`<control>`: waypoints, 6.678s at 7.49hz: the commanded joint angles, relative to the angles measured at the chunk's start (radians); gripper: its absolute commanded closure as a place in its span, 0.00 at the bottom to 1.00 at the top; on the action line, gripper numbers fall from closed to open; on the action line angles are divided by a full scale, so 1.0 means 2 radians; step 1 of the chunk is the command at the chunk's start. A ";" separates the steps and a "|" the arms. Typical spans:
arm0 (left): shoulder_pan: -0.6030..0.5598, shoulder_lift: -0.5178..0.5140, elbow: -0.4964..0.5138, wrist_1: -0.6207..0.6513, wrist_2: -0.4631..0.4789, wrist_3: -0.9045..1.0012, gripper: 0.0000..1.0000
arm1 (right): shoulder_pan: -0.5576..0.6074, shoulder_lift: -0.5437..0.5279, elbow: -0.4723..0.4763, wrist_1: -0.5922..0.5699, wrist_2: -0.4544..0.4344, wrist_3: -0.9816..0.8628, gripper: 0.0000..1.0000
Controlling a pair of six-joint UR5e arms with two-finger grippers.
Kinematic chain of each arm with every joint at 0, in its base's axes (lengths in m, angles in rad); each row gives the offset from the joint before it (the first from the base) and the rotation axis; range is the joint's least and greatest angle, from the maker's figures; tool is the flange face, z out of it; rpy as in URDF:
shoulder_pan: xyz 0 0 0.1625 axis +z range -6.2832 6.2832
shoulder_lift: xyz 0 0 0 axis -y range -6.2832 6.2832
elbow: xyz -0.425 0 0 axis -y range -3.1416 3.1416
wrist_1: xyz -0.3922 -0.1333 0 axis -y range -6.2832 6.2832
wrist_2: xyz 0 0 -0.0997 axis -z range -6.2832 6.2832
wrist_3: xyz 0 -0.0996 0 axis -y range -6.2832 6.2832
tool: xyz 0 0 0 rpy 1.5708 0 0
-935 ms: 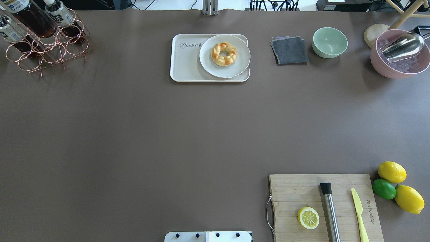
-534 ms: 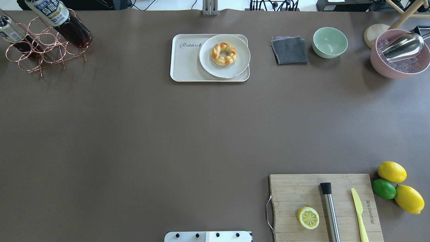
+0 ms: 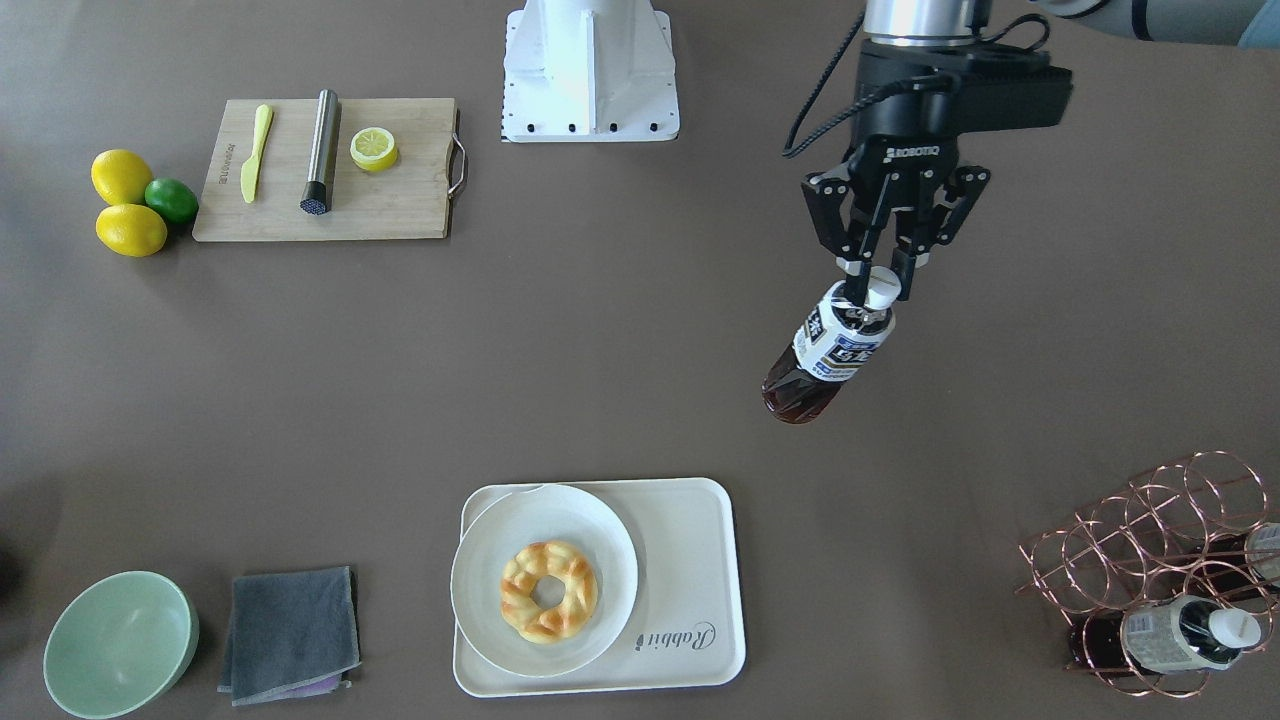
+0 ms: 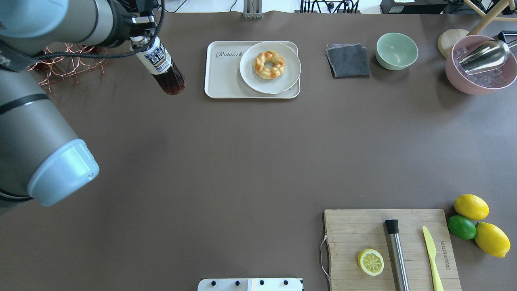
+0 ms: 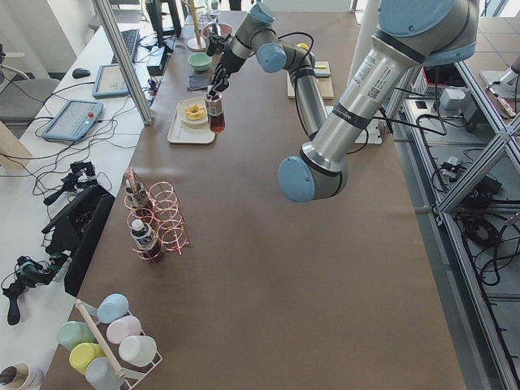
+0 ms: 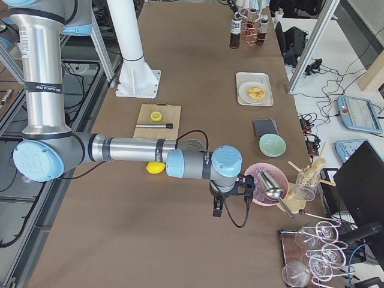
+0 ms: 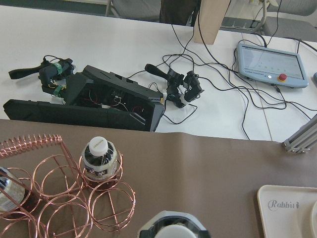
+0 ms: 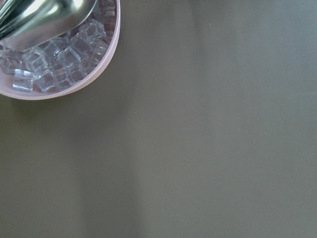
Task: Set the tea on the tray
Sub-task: 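Carry the tea bottle with the left gripper toward the white tray, then lower the tea bottle onto the table in front of the tray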
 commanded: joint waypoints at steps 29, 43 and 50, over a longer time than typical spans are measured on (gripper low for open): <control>0.263 -0.173 0.190 0.070 0.261 -0.141 1.00 | 0.000 -0.016 -0.008 0.042 0.004 0.000 0.00; 0.264 -0.149 0.190 0.038 0.262 -0.141 0.03 | 0.000 -0.016 -0.008 0.042 0.008 0.002 0.00; 0.237 -0.152 0.129 0.040 0.222 -0.079 0.03 | 0.000 -0.016 -0.008 0.048 0.012 0.000 0.00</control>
